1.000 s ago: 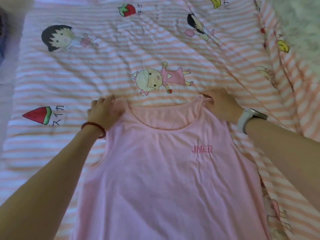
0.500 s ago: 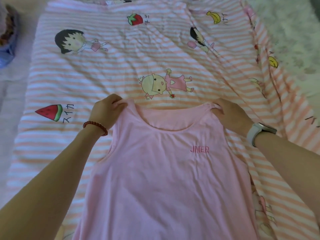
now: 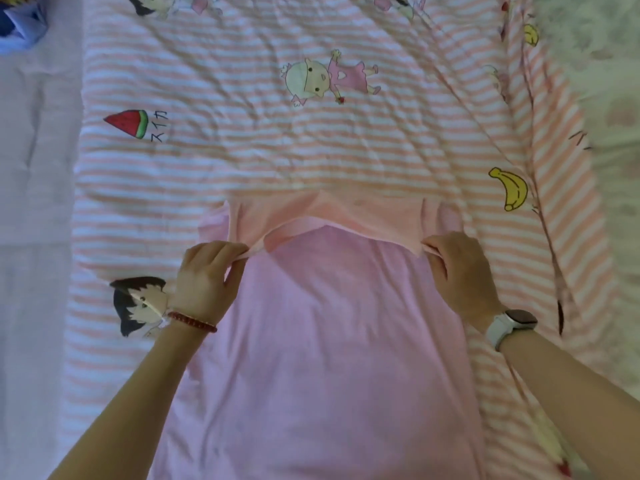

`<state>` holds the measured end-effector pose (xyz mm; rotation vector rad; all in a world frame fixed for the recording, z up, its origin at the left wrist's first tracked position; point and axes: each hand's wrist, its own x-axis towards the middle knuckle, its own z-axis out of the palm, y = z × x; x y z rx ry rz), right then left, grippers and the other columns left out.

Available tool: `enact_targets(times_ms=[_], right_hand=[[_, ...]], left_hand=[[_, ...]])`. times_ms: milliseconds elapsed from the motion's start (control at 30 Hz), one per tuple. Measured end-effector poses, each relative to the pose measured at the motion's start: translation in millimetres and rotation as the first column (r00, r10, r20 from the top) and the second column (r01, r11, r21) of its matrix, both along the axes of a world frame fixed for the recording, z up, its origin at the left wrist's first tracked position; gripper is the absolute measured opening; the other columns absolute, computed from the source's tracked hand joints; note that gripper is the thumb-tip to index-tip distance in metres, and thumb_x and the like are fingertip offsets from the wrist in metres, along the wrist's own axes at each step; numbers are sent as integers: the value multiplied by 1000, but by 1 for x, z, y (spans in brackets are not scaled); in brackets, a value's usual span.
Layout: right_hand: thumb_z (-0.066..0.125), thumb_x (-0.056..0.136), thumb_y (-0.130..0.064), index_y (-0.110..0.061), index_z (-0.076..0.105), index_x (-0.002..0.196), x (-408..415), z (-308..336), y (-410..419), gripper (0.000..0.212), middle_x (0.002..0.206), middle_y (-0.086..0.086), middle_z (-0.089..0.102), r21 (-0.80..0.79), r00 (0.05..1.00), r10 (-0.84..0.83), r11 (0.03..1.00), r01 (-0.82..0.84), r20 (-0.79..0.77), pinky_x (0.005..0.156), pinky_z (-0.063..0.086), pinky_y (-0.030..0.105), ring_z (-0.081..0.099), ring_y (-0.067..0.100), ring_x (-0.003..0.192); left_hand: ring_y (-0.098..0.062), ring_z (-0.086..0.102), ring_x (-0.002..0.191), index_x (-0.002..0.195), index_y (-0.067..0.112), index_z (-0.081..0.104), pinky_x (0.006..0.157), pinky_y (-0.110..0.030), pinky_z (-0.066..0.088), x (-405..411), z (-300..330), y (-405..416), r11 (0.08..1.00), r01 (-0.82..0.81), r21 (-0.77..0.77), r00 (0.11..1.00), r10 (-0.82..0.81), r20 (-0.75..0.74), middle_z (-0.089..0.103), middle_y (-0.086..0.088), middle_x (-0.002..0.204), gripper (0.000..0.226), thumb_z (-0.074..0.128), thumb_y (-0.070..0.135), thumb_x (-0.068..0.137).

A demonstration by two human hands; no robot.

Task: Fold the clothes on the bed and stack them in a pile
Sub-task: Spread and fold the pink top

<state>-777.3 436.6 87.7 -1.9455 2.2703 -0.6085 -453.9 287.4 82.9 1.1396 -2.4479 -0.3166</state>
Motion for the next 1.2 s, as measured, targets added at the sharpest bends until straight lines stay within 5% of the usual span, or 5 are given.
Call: enact_targets(times_ms=[167, 433, 600, 800, 1200], right_hand=[[42, 88, -10, -1, 60, 90, 19, 6, 80, 20, 71, 15, 58, -10, 998, 57, 998, -58, -28, 77, 35, 37, 50, 30, 66], [44, 84, -10, -10, 51, 91, 68, 20, 196, 10, 68, 15, 59, -12, 995, 92, 996, -93, -46, 66, 32, 36, 49, 29, 70], [44, 81, -11, -17, 45, 90, 113, 18, 263, 11, 72, 8, 60, 39, 991, 104, 994, -101, -88, 72, 32, 34, 47, 24, 73], [45, 76, -13, -10, 66, 76, 151, 5, 324, 22, 75, 7, 63, 90, 987, 56, 995, -42, -152, 79, 31, 34, 43, 22, 79], [46, 68, -4, -13, 70, 83, 172, -8, 374, 29, 81, 7, 62, 320, 986, 41, 947, 13, -162, 88, 28, 38, 62, 28, 76]], left_hand=[[-30, 63, 70, 80, 0, 70, 71, -36, 42, 37, 7, 62, 999, -11, -47, 1000, 10, -3, 68, -11, 76, 22, 50, 10, 85], [-20, 51, 78, 82, -1, 68, 72, -34, 39, 104, 14, 165, 992, 101, -78, 995, -99, 22, 69, -13, 74, 23, 47, 7, 87], [-28, 64, 60, 96, 12, 52, 80, -38, 36, 138, 18, 214, 982, 169, -82, 982, -160, 102, 66, -10, 68, 14, 44, 8, 85], [-27, 63, 60, 92, 16, 47, 87, -41, 34, 171, 13, 268, 981, 186, -57, 967, -172, 188, 65, -10, 70, 12, 43, 9, 84], [-35, 65, 80, 75, 7, 71, 82, -56, 44, 188, -5, 346, 988, 8, 155, 875, -82, 478, 66, -13, 81, 27, 69, -15, 59]])
